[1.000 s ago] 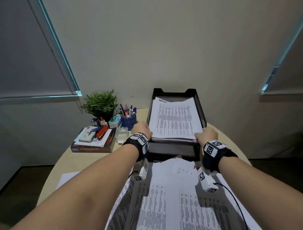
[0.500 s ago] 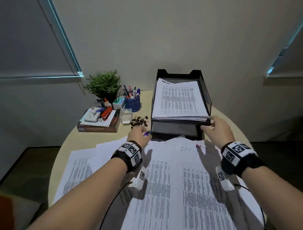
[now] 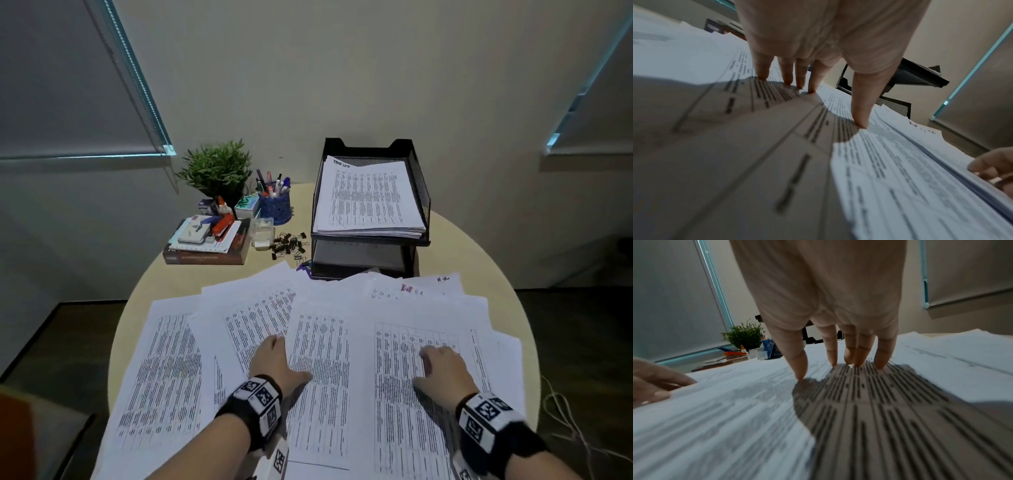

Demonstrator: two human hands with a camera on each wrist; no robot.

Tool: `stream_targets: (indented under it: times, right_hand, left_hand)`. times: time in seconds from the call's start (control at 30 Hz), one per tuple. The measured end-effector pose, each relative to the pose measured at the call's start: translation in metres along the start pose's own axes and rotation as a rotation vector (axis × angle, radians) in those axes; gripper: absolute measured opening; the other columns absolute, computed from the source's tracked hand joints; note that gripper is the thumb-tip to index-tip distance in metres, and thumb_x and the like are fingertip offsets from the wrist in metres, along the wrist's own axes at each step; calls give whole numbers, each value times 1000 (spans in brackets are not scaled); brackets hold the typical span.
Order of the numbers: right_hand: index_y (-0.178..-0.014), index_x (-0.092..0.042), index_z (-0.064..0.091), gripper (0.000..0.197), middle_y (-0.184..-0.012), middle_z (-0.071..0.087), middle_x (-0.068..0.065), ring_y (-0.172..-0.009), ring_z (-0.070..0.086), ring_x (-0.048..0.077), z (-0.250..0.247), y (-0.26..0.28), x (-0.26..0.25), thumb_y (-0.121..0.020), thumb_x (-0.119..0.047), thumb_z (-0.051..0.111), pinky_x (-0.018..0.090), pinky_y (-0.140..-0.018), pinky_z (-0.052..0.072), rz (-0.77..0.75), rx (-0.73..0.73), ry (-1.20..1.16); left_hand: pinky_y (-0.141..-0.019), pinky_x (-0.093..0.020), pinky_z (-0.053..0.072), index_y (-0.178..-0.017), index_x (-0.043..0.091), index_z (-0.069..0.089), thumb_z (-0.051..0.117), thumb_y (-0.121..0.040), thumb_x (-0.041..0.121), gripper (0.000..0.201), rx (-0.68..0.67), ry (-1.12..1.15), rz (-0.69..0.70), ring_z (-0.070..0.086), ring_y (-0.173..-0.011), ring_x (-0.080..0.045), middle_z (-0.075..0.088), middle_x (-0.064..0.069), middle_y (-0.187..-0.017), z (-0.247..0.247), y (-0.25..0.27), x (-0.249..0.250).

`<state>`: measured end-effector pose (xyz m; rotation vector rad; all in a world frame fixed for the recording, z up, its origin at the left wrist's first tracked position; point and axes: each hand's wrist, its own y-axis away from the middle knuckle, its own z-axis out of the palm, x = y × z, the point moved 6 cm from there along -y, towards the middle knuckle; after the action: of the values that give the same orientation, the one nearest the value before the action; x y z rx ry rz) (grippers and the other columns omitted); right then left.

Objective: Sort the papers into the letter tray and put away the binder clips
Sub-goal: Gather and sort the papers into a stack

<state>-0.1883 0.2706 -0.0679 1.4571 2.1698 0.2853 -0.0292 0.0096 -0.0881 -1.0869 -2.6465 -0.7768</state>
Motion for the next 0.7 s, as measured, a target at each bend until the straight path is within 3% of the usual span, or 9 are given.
stream_targets:
  times: [0.13,0.2,0.27,0.33,0.37,0.43,0.53,0.63,0.7]
  right_hand:
    - [-134,-27,39,56,-137,40,0,-126,38,21,7,14,10,-85,-45,59,36,-98,41,19,69,39]
    - [-132,-28,40,59,-136,40,0,-125,37,22,7,20,17,-82,-52,59,37,-98,40,54,84,39]
    - [-132,-28,39,66,-138,38,2,-127,35,25,5,22,26,-77,-58,62,38,-99,39,99,90,19]
    - [-134,-25,38,74,-142,34,7,-130,33,29,2,21,35,-74,-59,64,39,-101,38,136,76,-4]
    - [-135,-24,36,78,-143,32,8,-130,32,30,2,19,38,-73,-60,65,39,-102,39,148,68,-13]
    - [-138,-20,32,87,-142,33,11,-129,33,31,0,15,44,-70,-59,69,40,-100,40,168,60,-37]
    - [-139,-14,28,97,-137,36,13,-127,34,31,-6,12,50,-66,-57,75,39,-98,40,194,61,-74]
    - [-141,-10,24,101,-136,38,15,-127,35,33,-8,10,54,-66,-51,78,38,-101,37,203,47,-78]
    - [-143,-9,20,102,-136,36,16,-126,36,34,-7,11,57,-68,-47,79,39,-102,37,201,34,-106]
  left_hand:
    - [-118,-32,17,-148,11,19,69,-70,60,105,11,34,3,12,-146,-20,12,-4,-158,4,3,-6]
    - [-117,-34,23,-142,12,32,74,-67,55,96,26,84,-18,23,-142,-21,24,-5,-154,6,4,-9]
    - [-102,-36,42,-116,18,47,80,-63,49,70,81,129,-22,48,-122,-22,49,-3,-129,4,6,-10]
    - [-88,-35,48,-100,19,46,83,-60,46,61,128,152,-16,55,-102,-19,53,1,-106,3,8,-7]
    - [-88,-35,48,-102,18,48,83,-60,45,61,133,158,-18,55,-102,-20,53,1,-106,4,9,-7]
    - [-99,-38,42,-120,15,48,81,-62,46,73,131,138,-24,50,-118,-22,50,-1,-123,8,7,-7]
    - [-114,-43,26,-142,14,30,79,-69,41,92,141,146,-15,31,-137,-20,33,-3,-148,13,6,-7]
    - [-110,-45,31,-138,16,37,79,-70,34,83,158,187,7,40,-128,-20,43,-1,-136,16,8,-4]
    - [-105,-49,36,-124,17,47,78,-68,37,67,157,161,-4,49,-110,-19,48,0,-117,18,8,-4]
